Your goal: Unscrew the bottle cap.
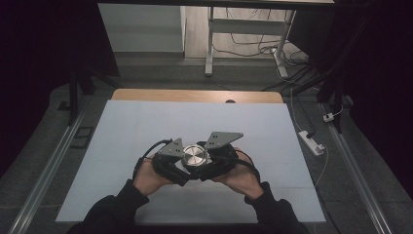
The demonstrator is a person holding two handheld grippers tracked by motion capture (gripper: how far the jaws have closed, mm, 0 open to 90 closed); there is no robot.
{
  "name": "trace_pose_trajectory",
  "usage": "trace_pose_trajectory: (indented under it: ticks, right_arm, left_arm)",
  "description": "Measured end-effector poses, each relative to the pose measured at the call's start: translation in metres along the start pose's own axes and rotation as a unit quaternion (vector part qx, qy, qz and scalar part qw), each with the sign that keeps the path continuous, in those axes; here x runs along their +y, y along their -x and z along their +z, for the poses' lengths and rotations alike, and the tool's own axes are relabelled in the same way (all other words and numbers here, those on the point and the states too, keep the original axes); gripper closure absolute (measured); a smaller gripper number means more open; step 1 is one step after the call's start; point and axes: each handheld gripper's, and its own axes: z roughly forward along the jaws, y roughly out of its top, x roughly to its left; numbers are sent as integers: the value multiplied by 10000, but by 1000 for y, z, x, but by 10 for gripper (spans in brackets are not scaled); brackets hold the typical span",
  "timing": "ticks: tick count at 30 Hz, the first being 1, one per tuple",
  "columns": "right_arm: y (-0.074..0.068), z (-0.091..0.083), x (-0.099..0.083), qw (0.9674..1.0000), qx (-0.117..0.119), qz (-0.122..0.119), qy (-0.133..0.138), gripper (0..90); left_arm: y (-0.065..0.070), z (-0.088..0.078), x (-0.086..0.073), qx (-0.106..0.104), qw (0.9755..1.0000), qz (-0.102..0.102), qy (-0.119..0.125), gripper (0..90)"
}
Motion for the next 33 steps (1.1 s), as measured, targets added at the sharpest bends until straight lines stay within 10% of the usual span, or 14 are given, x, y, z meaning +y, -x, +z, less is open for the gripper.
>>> trace_pose_trajectory:
  ticks: [8,20,24,33]
  right_arm:
    - [6,-10,0,9955,922,-154,169,200]
    - [4,-11,-2,9894,1357,-460,223,201]
    - [6,-16,-1,9877,1453,-433,375,200]
    - [12,-18,-2,9914,1192,-279,467,201]
  left_arm:
    - [-2,-3,-3,-756,9966,316,108,157]
    - [-4,-2,-7,-1301,9899,561,107,157]
    - [-3,1,-9,-1344,9889,632,78,157]
    - [-8,0,-10,-937,9946,435,45,157]
